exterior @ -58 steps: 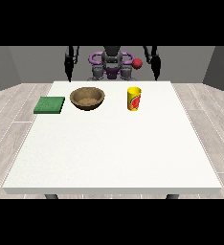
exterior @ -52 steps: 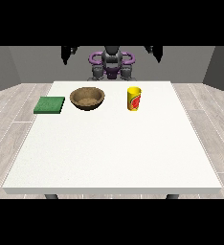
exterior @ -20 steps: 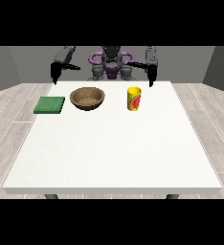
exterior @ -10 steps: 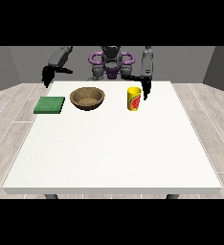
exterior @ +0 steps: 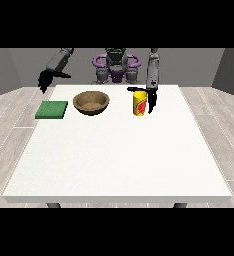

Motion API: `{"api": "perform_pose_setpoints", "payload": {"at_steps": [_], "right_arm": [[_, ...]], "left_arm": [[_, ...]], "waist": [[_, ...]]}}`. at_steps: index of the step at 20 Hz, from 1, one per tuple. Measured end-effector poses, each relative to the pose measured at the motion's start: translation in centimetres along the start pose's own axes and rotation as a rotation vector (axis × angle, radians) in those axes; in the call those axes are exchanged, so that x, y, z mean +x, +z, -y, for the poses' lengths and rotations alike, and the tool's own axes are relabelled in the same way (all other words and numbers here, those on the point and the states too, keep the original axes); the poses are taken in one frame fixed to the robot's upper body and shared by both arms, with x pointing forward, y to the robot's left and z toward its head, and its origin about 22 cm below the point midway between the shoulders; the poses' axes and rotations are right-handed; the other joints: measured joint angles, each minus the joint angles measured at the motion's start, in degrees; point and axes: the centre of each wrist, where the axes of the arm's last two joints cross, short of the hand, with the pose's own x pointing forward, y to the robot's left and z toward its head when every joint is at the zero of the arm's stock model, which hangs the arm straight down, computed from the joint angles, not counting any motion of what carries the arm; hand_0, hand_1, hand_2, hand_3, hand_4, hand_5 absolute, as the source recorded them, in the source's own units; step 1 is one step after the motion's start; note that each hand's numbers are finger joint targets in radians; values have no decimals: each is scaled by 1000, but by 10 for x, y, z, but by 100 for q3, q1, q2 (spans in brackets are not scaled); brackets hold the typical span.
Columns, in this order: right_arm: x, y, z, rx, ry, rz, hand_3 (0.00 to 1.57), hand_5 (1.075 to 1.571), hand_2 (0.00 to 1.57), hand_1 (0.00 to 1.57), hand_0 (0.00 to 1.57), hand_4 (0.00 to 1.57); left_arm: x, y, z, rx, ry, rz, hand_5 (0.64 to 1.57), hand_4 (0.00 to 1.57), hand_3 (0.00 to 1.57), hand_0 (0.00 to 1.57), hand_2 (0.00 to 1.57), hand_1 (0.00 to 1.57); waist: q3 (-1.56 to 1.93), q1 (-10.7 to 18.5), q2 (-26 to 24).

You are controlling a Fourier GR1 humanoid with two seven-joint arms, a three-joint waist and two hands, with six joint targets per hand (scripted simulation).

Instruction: Pick the cup and pour the ball into the bowl, then pick the bowl and place it on the pad

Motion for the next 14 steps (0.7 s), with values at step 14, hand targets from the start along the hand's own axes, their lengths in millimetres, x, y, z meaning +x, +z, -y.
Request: {"api": "perform_pose_setpoints", "payload": {"at_steps": [14], "right_arm": [[24, -16, 41, 27, 5, 35, 0, 1557, 0, 0, 0, 0]], "left_arm": [[1, -25, 1, 101, -456, 77, 1530, 975, 1571, 1339, 1571, 1339]], "waist": [[22, -422, 158]]}}
